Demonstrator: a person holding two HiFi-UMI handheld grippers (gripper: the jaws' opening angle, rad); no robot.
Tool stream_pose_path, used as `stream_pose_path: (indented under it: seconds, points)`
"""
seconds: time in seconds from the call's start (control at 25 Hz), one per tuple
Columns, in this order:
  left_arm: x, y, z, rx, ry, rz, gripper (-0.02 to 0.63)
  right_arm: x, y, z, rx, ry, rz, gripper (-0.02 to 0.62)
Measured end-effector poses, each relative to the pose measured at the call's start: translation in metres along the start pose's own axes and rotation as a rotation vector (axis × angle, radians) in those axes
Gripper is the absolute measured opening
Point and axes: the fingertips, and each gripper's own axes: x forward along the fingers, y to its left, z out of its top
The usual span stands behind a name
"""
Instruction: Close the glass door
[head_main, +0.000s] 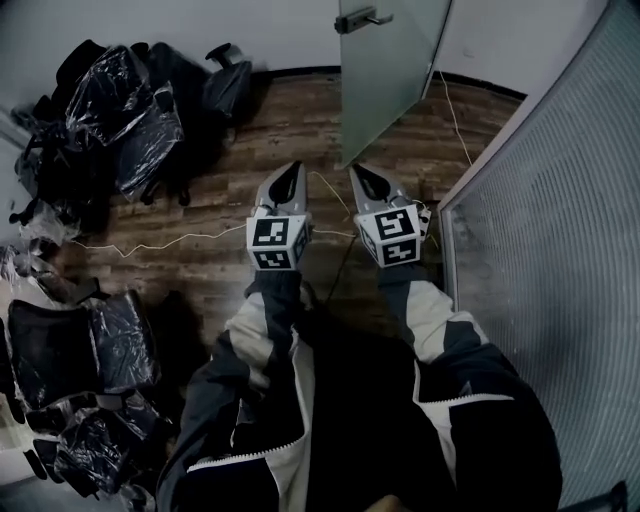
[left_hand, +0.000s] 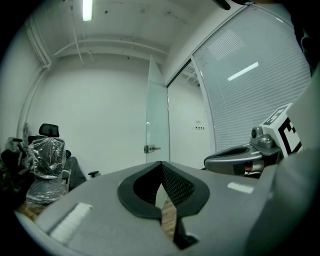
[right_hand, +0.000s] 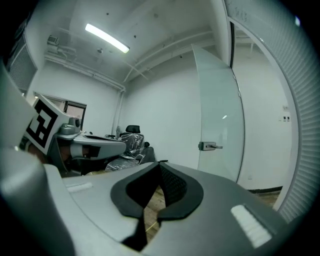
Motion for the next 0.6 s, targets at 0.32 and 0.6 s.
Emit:
stream_pose_path:
  seconds: [0.32,0.6]
  points:
    - [0.052,0.162,-0.002,-0.03,0.006,0.016,0.005,0.161,0.037,0.039,-0.017,-0.007,-0.023,0.005]
    - [0.089,0.251,-0.002,-0.053,-0.004,0.036,0.005,0.252,0.041,0.058,-0.025,-0.009,-0.022,0.005]
